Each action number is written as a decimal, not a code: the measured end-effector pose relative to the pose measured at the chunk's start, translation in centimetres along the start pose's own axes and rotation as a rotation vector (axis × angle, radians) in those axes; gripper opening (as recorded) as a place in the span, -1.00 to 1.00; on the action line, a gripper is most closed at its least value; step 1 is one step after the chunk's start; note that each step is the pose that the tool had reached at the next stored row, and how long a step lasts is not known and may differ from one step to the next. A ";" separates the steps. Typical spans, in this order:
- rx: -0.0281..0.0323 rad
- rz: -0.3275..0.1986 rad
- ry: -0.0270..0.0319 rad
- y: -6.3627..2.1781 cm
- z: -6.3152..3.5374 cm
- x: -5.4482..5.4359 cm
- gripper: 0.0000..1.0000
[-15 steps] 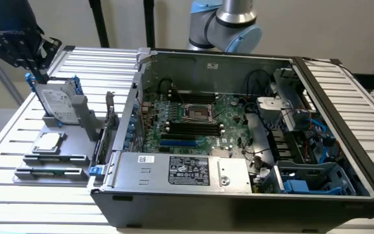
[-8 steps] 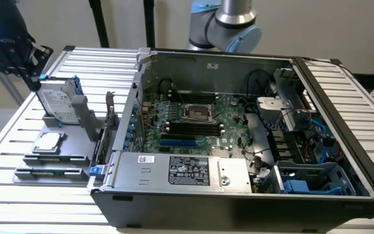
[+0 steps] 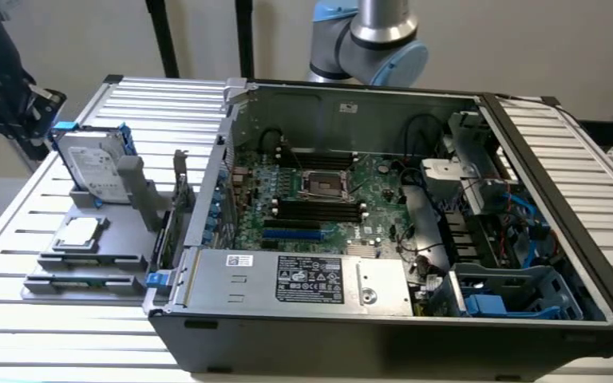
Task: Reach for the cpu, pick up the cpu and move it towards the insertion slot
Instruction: 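Pick up the cpu and move it towards the insertion slot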
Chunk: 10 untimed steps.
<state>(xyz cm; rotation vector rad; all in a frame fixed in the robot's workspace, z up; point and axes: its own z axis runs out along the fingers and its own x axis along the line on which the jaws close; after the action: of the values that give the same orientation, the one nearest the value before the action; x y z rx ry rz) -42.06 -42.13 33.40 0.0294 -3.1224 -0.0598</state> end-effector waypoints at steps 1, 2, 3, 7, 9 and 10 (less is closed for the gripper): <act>0.0001 0.000 0.0000 0.00 0.14 0.3 -0.79; 0.0001 0.000 -0.0001 0.00 0.20 0.4 -0.79; 0.0000 0.000 -0.0002 0.00 0.20 0.4 -0.79; 0.0001 0.000 -0.0001 0.00 0.20 0.4 -0.79; 0.0001 0.000 0.0000 0.00 0.20 0.4 -0.76; 0.0001 0.000 -0.0001 0.00 0.20 0.4 -0.76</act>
<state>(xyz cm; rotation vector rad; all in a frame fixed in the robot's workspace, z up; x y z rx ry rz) -42.47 -42.13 33.20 0.0294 -3.1225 -0.0596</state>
